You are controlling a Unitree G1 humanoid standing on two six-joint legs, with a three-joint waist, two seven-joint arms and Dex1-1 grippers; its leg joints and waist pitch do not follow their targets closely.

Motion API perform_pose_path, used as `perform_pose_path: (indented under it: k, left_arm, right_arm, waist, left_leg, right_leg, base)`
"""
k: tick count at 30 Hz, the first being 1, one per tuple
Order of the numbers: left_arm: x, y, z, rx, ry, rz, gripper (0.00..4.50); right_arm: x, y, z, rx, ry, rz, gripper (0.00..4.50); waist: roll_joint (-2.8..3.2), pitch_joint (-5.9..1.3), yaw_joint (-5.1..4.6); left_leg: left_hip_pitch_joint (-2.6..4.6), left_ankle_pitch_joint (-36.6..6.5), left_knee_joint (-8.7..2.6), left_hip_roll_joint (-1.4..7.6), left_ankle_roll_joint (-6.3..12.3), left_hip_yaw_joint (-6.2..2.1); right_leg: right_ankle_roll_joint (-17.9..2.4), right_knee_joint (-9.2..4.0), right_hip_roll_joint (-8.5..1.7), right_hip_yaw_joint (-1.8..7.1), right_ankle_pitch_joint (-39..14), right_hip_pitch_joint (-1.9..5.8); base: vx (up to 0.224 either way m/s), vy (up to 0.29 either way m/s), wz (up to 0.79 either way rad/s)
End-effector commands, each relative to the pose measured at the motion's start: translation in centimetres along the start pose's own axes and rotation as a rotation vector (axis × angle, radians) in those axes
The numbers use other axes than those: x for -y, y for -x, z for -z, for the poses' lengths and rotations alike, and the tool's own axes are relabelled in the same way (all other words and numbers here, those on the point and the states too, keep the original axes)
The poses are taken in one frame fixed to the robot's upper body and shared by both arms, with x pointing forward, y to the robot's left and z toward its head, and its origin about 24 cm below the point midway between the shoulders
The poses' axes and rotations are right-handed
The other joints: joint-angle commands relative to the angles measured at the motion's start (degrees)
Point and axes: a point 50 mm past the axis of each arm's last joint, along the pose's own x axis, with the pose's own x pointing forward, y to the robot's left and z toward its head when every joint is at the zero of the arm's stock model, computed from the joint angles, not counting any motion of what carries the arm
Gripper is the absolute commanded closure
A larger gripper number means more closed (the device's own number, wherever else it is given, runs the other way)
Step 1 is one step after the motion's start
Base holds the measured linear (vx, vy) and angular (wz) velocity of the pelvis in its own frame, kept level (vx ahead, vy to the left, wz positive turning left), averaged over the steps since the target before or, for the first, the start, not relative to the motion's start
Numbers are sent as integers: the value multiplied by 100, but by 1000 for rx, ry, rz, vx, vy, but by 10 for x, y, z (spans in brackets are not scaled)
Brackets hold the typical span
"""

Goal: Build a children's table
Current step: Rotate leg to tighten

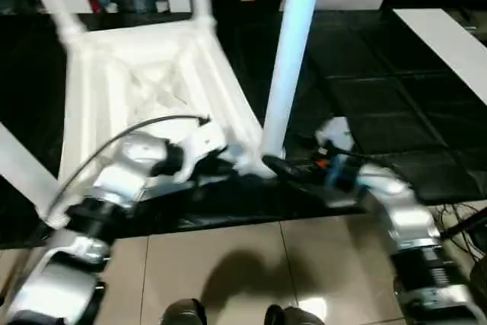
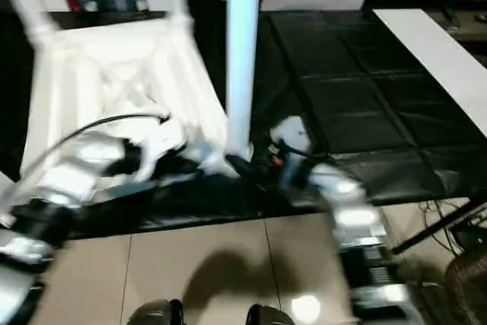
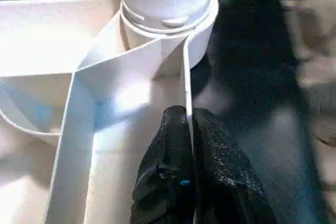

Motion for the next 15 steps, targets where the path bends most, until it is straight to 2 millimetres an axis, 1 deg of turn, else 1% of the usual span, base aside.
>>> perform_pose_path:
  k: [1, 2, 3, 4, 5, 6, 7, 8, 9, 10, 11, 12, 14, 15]
  left_arm:
    - [15, -10, -8, 14, -69, 181, 450]
    - [15, -10, -8, 14, -69, 181, 450]
    - [16, -8, -7, 6, -80, 207, 450]
    - [17, -7, -6, 0, -90, 229, 450]
    - [17, -5, -6, -6, -98, 241, 450]
    - [18, -4, -5, -15, -111, 260, 450]
    - [18, -3, -5, -21, -118, 272, 450]
    - [18, -3, -5, -23, -122, 280, 450]
    - [19, -3, -5, -24, -127, 288, 450]
    - [19, -3, -6, -24, -130, 294, 450]
    - [20, -3, -6, -25, -134, 304, 450]
    - [20, -3, -6, -26, -137, 310, 450]
    - [20, -3, -6, -26, -139, 315, 450]
    - [20, -3, -7, -27, -141, 320, 450]
  right_arm:
    - [-3, -1, -8, -4, 14, -142, 44]
    - [-3, -1, -8, -4, 14, -142, 44]
    - [-3, 0, -8, -21, 10, -193, 44]
    - [-4, 1, -8, -44, 16, -243, 71]
    - [-4, 2, -8, -64, 17, -283, 71]
    - [-5, 2, -8, -93, 19, -340, 81]
    - [-7, 2, -8, -111, 18, -378, 81]
    - [-7, 2, -8, -117, 17, -394, 91]
    - [-8, 1, -8, -123, 17, -413, 113]
    - [-8, 0, -8, -126, 17, -425, 113]
    - [-9, -1, -9, -130, 14, -444, 117]
    - [-9, -2, -9, -131, 11, -458, 119]
    - [-9, -3, -10, -133, 8, -473, 127]
    - [-9, -3, -10, -136, 4, -490, 155]
  waist:
    - [58, -373, 3]
    - [49, -383, 23]
    - [45, -376, 42]
    - [46, -384, 51]
    - [51, -383, 66]
    - [59, -384, 82]
    - [51, -387, 87]
    - [29, -390, 108]
    - [25, -398, 125]
    - [25, -400, 134]
    - [1, -407, 145]
    - [13, -409, 158]
    - [11, -407, 156]
    - [-1, -406, 161]
  left_leg:
    - [127, -1172, -356, 436, 368, -170]
    - [121, -1143, -348, 437, 390, -169]
    - [125, -1114, -347, 437, 390, -160]
    - [128, -1124, -339, 427, 395, -161]
    - [125, -1120, -340, 435, 409, -160]
    - [133, -1132, -333, 435, 410, -159]
    - [112, -1080, -336, 430, 419, -162]
    - [120, -1049, -332, 440, 427, -161]
    - [117, -1027, -329, 439, 429, -160]
    - [114, -1024, -329, 438, 429, -165]
    - [113, -1019, -327, 436, 432, -161]
    - [113, -985, -325, 438, 432, -163]
    - [108, -979, -326, 434, 423, -165]
    - [111, -993, -328, 436, 402, -166]
  right_leg:
    - [-1179, -413, -572, 351, -1493, 284]
    - [-1220, -391, -566, 345, -1385, 294]
    - [-1247, -385, -567, 348, -1326, 270]
    - [-1270, -381, -566, 342, -1322, 276]
    - [-1271, -385, -576, 345, -1329, 281]
    - [-1280, -384, -576, 345, -1335, 272]
    - [-1295, -374, -567, 339, -1282, 294]
    - [-1289, -368, -579, 345, -1273, 290]
    - [-1281, -366, -582, 344, -1283, 292]
    - [-1283, -361, -585, 341, -1297, 293]
    - [-1270, -368, -589, 340, -1329, 299]
    - [-1272, -362, -589, 340, -1330, 292]
    - [-1275, -363, -587, 336, -1358, 293]
    - [-1245, -365, -591, 340, -1434, 293]
  base:
    - [0, 0, 0]
    - [0, 0, 0]
    - [0, 0, 0]
    - [0, 0, 0]
    - [0, 0, 0]
    - [0, 0, 0]
    - [0, 0, 0]
    - [0, 0, 0]
    - [0, 0, 0]
    - [0, 0, 0]
    - [0, 0, 0]
    - [0, 0, 0]
    - [0, 0, 0]
    - [0, 0, 0]
